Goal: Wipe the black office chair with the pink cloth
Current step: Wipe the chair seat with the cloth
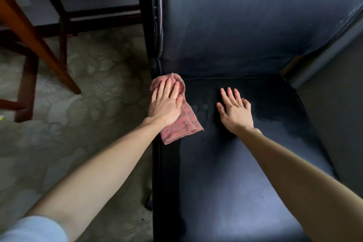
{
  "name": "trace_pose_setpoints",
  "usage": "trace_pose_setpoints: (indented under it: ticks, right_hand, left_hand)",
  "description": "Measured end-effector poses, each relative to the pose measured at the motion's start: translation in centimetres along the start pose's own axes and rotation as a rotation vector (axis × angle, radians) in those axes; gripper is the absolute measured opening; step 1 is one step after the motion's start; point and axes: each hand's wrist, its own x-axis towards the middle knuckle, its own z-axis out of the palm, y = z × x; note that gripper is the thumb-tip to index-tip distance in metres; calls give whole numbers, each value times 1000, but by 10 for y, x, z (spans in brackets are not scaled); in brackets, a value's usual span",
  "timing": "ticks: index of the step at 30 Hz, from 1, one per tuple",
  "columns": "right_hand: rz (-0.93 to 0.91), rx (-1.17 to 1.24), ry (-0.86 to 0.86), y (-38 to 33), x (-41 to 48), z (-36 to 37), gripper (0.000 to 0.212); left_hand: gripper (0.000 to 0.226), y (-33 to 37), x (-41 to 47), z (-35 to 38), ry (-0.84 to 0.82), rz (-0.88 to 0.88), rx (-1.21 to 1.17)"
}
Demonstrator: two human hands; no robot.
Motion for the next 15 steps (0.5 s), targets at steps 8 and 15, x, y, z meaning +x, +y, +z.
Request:
trace_pose_setpoints:
  ticks: [8, 15]
  right_hand:
    - [74, 194, 33, 18, 2, 7, 51]
    - [166, 470, 46, 25, 3, 2, 51]
  left_hand:
    - [55, 30, 39, 5, 17, -44, 102]
    - [55, 91, 65, 3, -46, 47, -24]
